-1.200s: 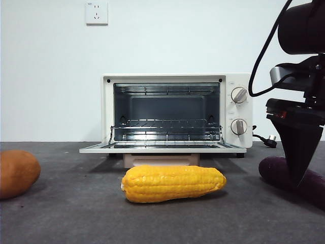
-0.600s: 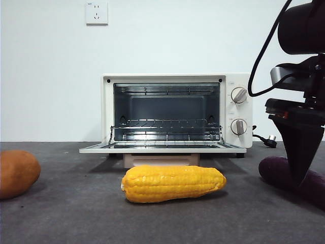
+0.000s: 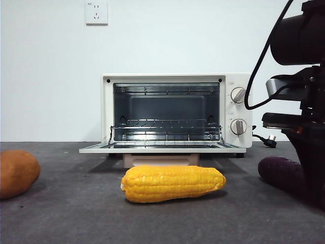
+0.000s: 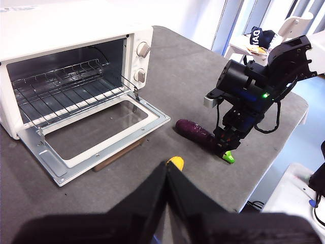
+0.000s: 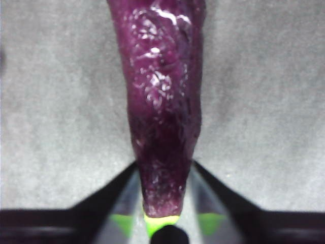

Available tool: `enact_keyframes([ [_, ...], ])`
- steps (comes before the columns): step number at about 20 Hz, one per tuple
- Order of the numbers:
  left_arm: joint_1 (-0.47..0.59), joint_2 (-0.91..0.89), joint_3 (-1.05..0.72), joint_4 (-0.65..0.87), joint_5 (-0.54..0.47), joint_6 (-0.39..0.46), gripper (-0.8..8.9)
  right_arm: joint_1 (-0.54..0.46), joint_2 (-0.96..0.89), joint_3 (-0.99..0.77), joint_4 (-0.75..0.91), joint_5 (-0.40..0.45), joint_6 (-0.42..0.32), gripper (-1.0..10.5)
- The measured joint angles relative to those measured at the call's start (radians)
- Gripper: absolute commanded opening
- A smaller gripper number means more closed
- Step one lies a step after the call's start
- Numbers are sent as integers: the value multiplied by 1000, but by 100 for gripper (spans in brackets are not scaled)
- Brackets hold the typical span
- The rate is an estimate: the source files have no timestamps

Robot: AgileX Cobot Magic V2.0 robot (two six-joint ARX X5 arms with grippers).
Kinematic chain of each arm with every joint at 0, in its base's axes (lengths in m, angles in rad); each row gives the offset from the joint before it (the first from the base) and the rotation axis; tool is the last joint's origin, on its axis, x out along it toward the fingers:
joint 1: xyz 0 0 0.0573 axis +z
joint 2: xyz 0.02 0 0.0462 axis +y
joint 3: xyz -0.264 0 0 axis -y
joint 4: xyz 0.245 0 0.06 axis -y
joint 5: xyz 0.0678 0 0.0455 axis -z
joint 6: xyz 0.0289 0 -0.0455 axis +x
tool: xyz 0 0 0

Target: Take the eggplant from the table,put the eggplant in the oven

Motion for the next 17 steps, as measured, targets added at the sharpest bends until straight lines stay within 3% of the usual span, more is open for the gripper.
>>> enact_keyframes([
  [7,0,0,0,0,0,2,-6,29,0,0,8,19,0,-16],
  [11,0,0,0,0,-4,2,-6,29,-39,5,-95,11,-13,-16],
  [14,0,0,0,0,-4,2,-6,29,-137,56,-197,-53,-41,-16],
  [17,0,0,0,0,-4,2,-6,29,-244,129,-268,-203,-59,-16],
])
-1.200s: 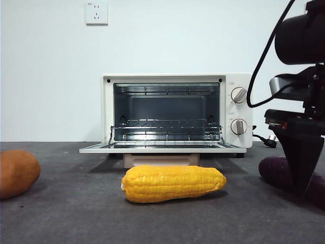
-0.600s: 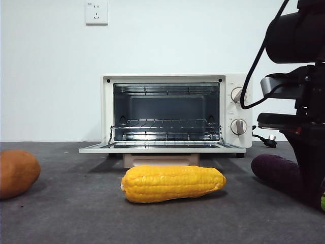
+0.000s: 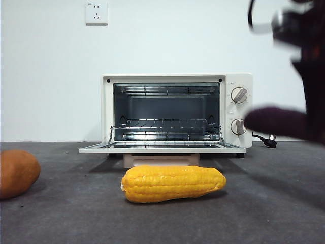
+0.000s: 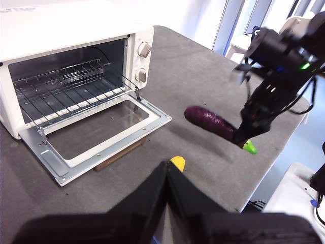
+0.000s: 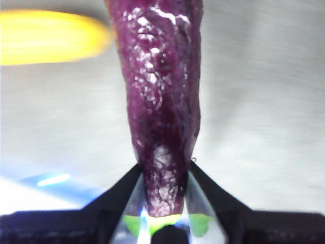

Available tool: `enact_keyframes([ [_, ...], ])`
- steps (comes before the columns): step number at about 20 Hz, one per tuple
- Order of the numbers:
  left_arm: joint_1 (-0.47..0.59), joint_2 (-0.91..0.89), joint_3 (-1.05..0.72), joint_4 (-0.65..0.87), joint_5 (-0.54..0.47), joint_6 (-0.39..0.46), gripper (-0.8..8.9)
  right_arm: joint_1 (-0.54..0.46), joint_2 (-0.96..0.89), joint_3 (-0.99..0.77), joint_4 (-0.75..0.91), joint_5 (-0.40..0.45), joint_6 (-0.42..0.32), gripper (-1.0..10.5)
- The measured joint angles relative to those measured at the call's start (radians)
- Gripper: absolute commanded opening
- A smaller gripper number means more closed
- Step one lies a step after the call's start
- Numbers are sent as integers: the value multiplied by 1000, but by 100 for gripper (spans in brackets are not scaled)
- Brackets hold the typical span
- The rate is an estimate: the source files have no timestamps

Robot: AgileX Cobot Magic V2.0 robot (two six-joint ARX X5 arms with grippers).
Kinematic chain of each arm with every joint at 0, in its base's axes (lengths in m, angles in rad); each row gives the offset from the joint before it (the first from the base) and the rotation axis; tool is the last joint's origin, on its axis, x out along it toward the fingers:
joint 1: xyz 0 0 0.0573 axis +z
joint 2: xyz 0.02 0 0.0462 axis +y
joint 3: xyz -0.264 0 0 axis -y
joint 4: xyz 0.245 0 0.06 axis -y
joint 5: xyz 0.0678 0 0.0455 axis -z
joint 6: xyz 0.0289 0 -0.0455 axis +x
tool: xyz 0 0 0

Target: Take the eggplant from the table,put the eggplant in the oven

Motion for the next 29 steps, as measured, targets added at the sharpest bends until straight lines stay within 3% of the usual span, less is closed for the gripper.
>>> enact_keyframes([
  [4,0,0,0,0,0,0,-6,0,-50,50,39,-209,8,-16],
  [8,0,0,0,0,0,0,-6,0,5,57,227,-338,83,-16],
  [12,0,0,0,0,0,0,-6,0,168,109,381,-415,166,-16],
  [18,0,0,0,-4,0,0,-6,0,460,304,490,-469,286,-16],
  [24,-31,0,0,-27,0,5,-6,0,685,544,529,-469,427,-16],
  [29,-33,0,0,-29,0,5,-6,0,763,619,615,-340,556,-16],
])
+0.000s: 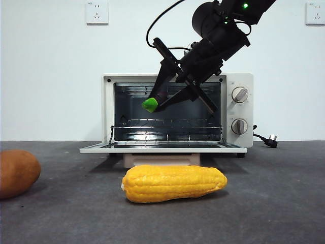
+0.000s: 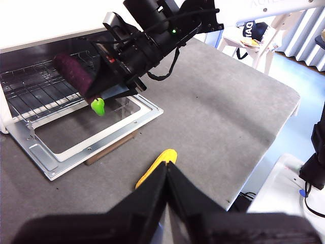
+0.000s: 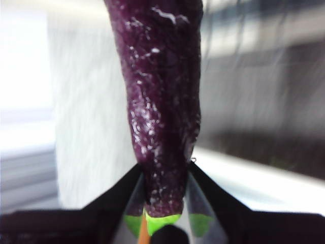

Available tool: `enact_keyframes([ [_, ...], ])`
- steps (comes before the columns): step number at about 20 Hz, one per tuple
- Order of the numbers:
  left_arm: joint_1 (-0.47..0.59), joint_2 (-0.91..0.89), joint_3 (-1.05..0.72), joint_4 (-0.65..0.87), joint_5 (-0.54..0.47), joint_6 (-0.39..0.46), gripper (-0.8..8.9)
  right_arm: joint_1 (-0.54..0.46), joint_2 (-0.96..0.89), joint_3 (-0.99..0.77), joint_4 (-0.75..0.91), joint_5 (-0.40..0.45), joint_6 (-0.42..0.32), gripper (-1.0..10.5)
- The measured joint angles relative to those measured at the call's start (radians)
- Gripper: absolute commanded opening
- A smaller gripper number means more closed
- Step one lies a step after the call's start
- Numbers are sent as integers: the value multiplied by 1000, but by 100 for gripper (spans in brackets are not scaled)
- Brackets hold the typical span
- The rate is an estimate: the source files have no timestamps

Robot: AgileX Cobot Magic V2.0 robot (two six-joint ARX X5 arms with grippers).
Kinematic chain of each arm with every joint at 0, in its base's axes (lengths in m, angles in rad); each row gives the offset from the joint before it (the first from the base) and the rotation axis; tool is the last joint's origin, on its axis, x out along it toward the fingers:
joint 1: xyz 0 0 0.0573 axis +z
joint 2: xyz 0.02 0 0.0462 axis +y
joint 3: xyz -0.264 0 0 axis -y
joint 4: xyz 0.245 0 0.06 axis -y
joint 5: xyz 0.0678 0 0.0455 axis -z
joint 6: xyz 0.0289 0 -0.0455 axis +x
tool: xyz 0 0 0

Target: Take the eggplant from the table,put the eggplant in the oven

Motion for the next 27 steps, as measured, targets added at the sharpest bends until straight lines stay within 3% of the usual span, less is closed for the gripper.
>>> enact_keyframes([
  [6,0,0,0,0,0,3,-6,-1,0,1,18,310,54,-12],
  [14,0,0,0,-1,0,3,-6,-1,0,1,70,539,56,13],
  [17,0,0,0,-1,0,3,-6,-1,0,1,95,563,46,274],
  [27,0,0,0,-10,0,3,-6,-1,1,1,111,563,37,287],
])
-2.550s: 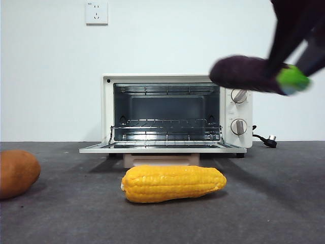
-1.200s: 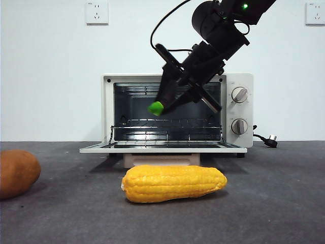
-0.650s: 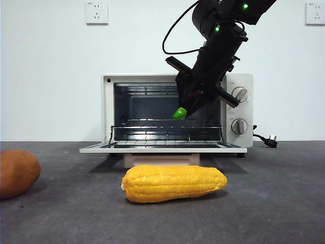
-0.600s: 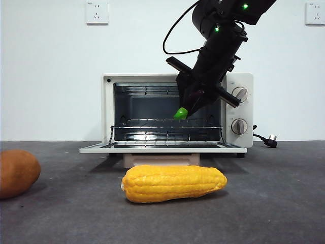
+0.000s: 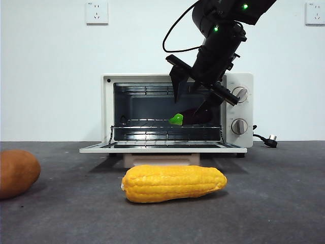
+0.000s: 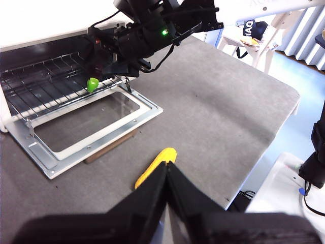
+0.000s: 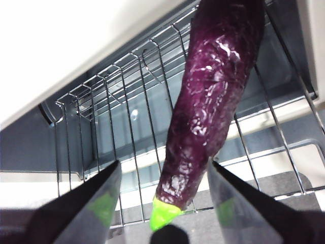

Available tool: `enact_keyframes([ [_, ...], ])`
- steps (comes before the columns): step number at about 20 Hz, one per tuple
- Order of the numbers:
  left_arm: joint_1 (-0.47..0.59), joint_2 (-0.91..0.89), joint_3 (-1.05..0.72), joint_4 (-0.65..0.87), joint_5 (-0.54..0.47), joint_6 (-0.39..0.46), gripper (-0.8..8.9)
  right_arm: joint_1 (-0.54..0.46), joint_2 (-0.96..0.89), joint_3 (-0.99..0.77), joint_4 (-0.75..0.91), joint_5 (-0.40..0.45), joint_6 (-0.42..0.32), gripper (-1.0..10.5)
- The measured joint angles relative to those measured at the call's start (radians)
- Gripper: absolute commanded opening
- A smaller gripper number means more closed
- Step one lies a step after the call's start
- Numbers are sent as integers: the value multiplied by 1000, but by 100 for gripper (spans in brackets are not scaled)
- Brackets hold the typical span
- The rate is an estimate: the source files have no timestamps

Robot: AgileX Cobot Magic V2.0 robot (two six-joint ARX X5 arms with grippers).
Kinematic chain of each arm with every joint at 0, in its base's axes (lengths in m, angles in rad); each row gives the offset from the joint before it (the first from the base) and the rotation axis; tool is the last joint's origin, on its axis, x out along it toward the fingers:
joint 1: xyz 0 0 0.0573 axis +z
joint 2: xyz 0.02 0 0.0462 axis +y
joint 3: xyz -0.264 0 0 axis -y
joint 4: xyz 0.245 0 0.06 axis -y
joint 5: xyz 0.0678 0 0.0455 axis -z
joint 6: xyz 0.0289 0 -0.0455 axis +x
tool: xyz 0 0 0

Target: Take the eggplant from the table,put the eggplant in the oven

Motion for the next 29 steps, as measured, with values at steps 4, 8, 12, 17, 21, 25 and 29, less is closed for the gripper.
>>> enact_keyframes([
  [4,-8,0,0,-6,-8,5,-6,0,0,0,-21,-4,-11,289],
  [8,-47,0,0,-7,-75,16,-6,0,0,0,-63,-13,-19,289],
  [12,-64,0,0,-8,-83,24,-6,0,-23,0,-88,-13,-54,289],
  [17,-64,0,0,-8,-83,26,-6,0,-163,0,-148,-46,-158,289],
  [21,-64,0,0,-8,-83,26,-6,1,-283,0,-256,-65,-266,289],
  [25,-64,0,0,-8,-84,26,-6,1,-415,0,-391,-65,-394,289],
  [29,-64,0,0,-8,-83,26,-6,1,-518,0,-501,-64,-494,288],
])
